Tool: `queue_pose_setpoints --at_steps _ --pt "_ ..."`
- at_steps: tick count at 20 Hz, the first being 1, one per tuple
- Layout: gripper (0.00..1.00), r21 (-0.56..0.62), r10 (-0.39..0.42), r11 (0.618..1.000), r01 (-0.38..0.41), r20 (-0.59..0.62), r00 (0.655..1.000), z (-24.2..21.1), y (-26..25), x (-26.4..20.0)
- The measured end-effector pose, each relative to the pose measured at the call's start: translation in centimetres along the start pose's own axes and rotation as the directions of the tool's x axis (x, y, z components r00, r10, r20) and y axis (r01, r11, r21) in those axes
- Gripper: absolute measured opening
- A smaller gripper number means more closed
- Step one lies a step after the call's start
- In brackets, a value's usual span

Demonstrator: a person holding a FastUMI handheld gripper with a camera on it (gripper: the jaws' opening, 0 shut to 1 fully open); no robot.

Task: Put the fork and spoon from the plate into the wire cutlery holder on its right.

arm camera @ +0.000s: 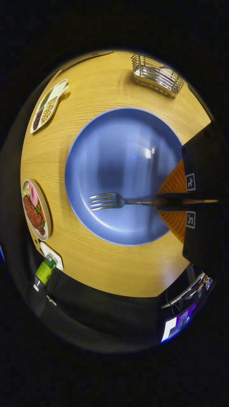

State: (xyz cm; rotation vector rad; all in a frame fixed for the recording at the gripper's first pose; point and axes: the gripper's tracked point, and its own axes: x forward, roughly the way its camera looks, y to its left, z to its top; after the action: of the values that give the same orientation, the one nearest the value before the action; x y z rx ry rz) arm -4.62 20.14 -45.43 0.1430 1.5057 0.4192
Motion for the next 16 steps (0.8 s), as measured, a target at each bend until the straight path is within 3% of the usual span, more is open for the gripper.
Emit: queue_pose_setpoints --at_steps 5,12,16 --pt "0.08 -0.025 0.032 0.999 -0.032 0.011 0.999 -0.9 0.0 -4.5" --pt "0.08 -0.096 0.036 0.995 -0.036 0.004 0.999 -1.8 -3.2 -14.6" --pt "0.08 -0.115 -0.023 0.993 0.021 -0.018 1.000 -2.0 -7.1 -20.1"
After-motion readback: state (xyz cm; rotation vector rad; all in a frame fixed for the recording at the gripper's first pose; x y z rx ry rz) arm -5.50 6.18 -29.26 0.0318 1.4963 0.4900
